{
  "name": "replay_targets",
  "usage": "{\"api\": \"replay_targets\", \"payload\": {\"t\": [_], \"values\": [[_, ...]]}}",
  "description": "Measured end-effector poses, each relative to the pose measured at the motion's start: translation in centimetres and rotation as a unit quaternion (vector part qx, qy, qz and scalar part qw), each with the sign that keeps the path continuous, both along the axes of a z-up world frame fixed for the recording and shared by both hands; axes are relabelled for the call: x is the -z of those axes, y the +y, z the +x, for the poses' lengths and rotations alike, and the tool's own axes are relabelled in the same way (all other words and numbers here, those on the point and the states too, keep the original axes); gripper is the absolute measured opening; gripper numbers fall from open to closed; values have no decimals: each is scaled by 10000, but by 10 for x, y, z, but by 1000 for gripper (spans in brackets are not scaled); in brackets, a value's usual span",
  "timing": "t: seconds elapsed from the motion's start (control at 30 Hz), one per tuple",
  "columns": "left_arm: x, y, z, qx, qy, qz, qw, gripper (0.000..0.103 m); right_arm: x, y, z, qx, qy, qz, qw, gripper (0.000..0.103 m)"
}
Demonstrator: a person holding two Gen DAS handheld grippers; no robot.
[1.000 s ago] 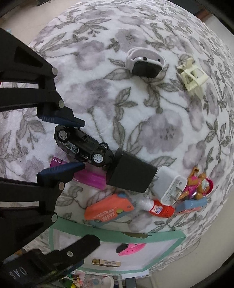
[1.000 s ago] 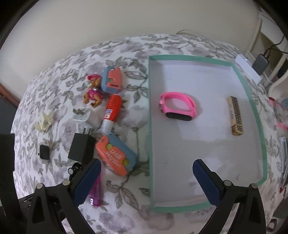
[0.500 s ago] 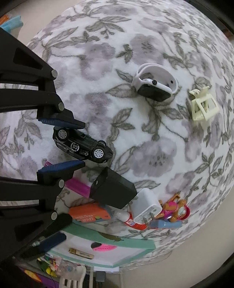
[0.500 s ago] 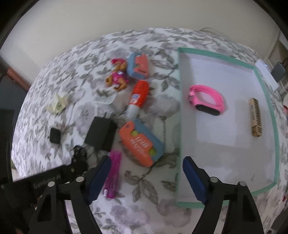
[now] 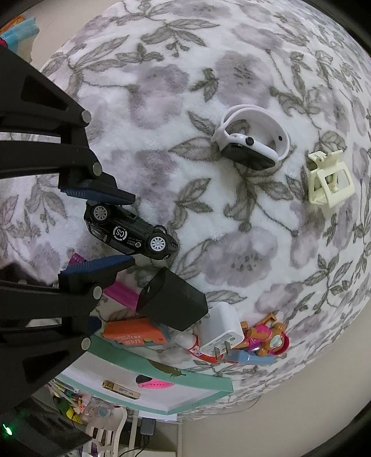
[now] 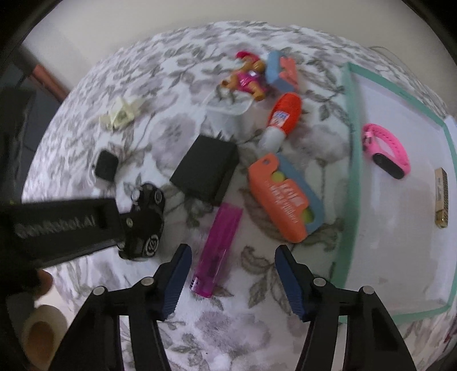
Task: Organize rigid objects
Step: 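Grasp the magenta lighter with the right tool while the left tool grasps the black toy car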
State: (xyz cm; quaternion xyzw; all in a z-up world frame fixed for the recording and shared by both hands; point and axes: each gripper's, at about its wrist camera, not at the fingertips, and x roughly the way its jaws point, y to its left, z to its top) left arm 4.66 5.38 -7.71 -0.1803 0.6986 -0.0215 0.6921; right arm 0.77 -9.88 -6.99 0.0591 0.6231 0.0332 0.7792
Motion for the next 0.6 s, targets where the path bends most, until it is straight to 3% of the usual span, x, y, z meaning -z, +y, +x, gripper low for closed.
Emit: {"api": "replay_targets", "payload": {"t": [0.27,0.5,0.6], "values": [[2,0,1,27,5,69,10000,39,17,10,0,15,71,-105,9999,55],[3,-11,-2,134,-16,197,9997,39,18,-3,-1,166,88,-240,9995,32],[3,-16,-3,239,-28,293,9993,39,19,-9,0,226,90,-172,9996,28]]}}
